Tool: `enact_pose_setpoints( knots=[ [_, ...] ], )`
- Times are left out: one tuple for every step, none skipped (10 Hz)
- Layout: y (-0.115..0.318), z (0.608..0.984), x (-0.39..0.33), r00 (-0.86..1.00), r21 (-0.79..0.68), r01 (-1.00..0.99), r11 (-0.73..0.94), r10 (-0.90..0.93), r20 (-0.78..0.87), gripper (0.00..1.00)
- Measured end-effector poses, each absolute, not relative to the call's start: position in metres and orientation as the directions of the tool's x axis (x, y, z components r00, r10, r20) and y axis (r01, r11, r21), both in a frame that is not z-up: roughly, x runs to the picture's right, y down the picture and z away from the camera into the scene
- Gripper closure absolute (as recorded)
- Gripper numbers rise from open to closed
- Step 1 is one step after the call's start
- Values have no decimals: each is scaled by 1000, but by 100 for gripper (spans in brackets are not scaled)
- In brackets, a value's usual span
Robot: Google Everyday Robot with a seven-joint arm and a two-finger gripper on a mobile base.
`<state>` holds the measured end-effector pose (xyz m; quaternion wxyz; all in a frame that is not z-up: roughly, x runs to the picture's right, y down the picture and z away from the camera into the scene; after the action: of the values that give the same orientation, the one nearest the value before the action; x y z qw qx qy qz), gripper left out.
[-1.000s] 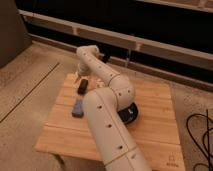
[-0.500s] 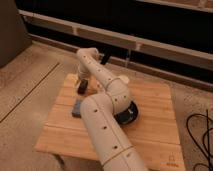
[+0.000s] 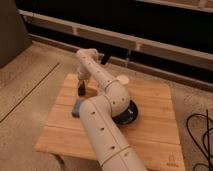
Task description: Place the eraser in the ceramic cup
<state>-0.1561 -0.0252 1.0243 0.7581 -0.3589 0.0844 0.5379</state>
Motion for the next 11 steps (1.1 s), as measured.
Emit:
enact_pose_setpoints(
  knots=[
    [-24,1024,-156,414,-456,-874,169,750,-515,100],
    [-23,1024,-155,417,-458,-873,171,748,-516,100],
    [-22,1024,-155,422,-462,-870,172,746,-516,100],
    [-22,1024,-156,422,-464,-869,171,746,-515,100],
    [-23,1024,-156,421,-467,-868,168,747,-514,100],
    [-23,1023,-158,422,-469,-867,168,749,-512,100],
    [-24,1023,-158,421,-469,-867,167,750,-511,100],
    [-25,1023,-157,420,-469,-867,167,751,-510,100],
    [-25,1023,-157,421,-470,-867,167,751,-509,100],
    [-25,1023,-157,421,-470,-867,167,750,-510,100],
    [-25,1023,-156,420,-469,-867,167,750,-510,100]
  ],
)
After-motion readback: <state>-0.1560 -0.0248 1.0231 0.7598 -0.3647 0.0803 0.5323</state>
